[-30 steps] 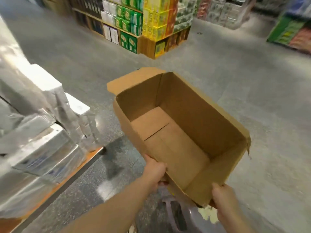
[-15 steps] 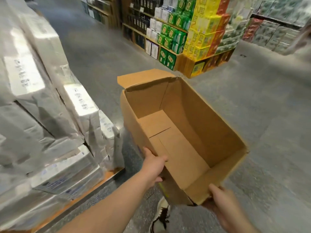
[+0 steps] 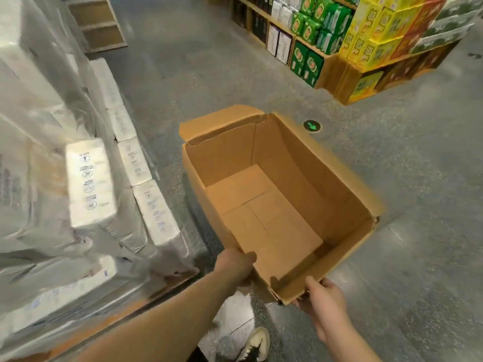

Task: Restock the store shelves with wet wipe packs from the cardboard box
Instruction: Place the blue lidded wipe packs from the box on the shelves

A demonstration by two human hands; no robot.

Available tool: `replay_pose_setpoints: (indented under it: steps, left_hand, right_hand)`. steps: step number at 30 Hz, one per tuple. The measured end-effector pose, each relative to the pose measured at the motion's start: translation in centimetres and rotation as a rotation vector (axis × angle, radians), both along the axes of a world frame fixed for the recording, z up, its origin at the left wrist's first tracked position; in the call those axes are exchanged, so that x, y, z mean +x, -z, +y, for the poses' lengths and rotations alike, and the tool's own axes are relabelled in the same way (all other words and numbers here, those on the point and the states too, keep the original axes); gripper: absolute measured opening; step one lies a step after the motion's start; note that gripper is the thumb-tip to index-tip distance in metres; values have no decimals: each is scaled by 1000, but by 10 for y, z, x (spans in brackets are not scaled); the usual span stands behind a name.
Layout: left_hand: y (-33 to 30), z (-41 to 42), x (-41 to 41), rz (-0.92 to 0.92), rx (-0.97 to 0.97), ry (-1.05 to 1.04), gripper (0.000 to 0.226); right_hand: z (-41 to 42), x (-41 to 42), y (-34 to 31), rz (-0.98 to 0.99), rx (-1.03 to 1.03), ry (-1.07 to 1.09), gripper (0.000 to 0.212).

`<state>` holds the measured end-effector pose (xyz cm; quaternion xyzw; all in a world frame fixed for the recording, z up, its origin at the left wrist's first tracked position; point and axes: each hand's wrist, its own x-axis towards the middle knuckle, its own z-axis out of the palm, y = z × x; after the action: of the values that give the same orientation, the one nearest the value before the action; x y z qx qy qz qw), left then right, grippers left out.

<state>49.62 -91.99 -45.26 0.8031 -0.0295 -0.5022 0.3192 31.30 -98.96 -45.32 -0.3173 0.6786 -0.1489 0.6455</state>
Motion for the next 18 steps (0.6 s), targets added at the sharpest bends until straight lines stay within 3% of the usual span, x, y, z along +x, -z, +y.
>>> replay_pose_setpoints:
  steps: [3,8,13,18]
  left_hand:
    - [53,-24,26,29,61,-57,28]
    - [181,-48,56,-71,178,-79,26]
    - [324,-47,99,-39,187,-328,20]
    - [425,-35,141,-99,148,-589,36]
  right_hand:
    - [-19,31,57,-17,50,20,14]
    - [-38,90,187,-24,87,-1,17]
    - [-40,142,335,-43,135,-12,17]
    - [-19,190,444,-98,153,-72,31]
